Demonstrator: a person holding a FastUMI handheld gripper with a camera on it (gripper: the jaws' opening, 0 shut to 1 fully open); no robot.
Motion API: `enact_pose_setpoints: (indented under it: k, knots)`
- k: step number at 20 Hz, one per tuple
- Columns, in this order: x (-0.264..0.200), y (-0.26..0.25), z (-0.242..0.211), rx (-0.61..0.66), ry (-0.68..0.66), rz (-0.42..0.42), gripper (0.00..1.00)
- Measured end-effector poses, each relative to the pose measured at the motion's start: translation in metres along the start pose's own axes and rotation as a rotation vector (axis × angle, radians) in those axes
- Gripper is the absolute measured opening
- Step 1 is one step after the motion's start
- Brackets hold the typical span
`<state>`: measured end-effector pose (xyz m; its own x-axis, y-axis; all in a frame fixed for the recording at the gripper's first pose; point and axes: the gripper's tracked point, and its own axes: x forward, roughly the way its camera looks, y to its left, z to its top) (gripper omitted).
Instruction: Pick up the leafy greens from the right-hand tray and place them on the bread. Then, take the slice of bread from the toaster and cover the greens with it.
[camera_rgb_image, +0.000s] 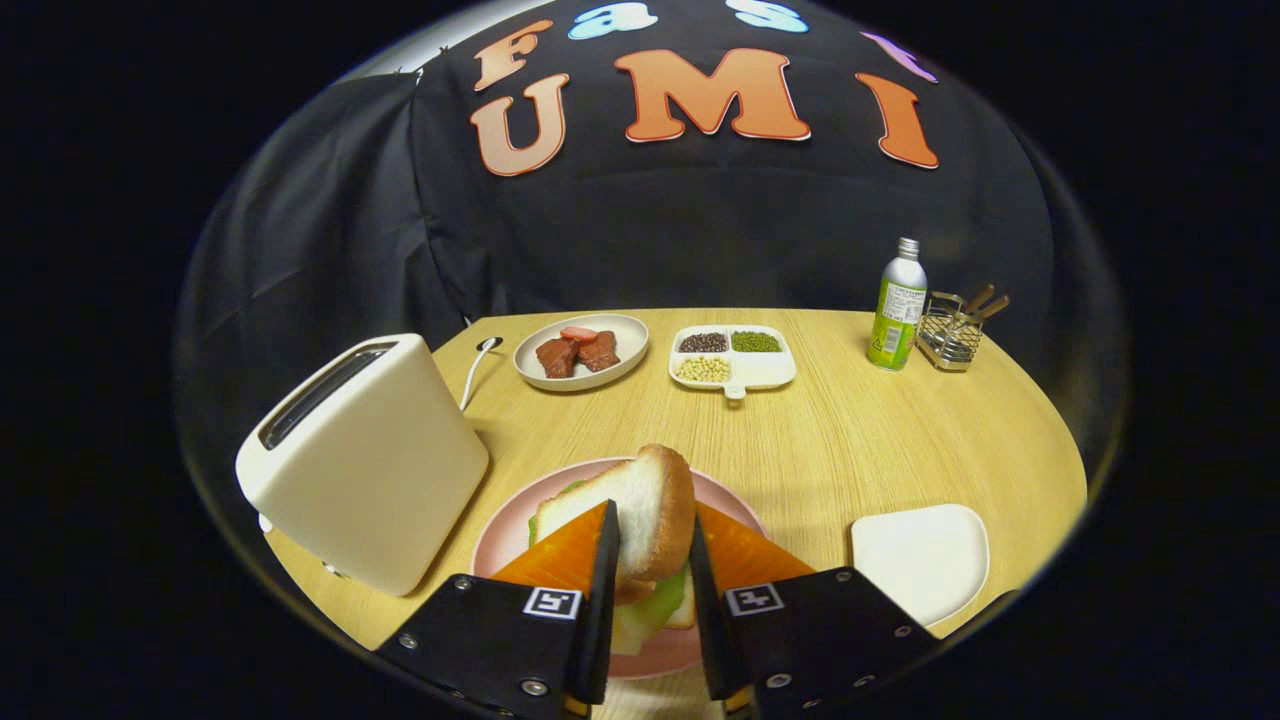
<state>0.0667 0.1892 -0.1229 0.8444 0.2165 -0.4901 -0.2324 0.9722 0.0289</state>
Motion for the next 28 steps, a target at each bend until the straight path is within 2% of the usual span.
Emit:
enact_pose_setpoints:
  k: [1,3,6,8,9,12,20,28]
  knots:
    - [0.001,-0.007,-0.003,-0.029,0.006,-0.028,0.48]
    - [0.003,-0.013,-0.009,-0.063,0.023,-0.047,0.59]
    - [0.004,-0.018,-0.018,-0.051,0.044,-0.057,0.60]
    - [0.003,-0.028,-0.015,-0.043,0.035,-0.080,0.71]
    - [0.001,-0.032,-0.012,-0.035,0.023,-0.090,0.82]
    - [-0.014,-0.050,-0.001,-0.015,-0.023,-0.116,0.96]
    - [-0.081,-0.108,0.046,-0.059,-0.207,-0.193,0.98]
    - [-0.154,-0.154,0.087,-0.040,-0.379,-0.233,0.98]
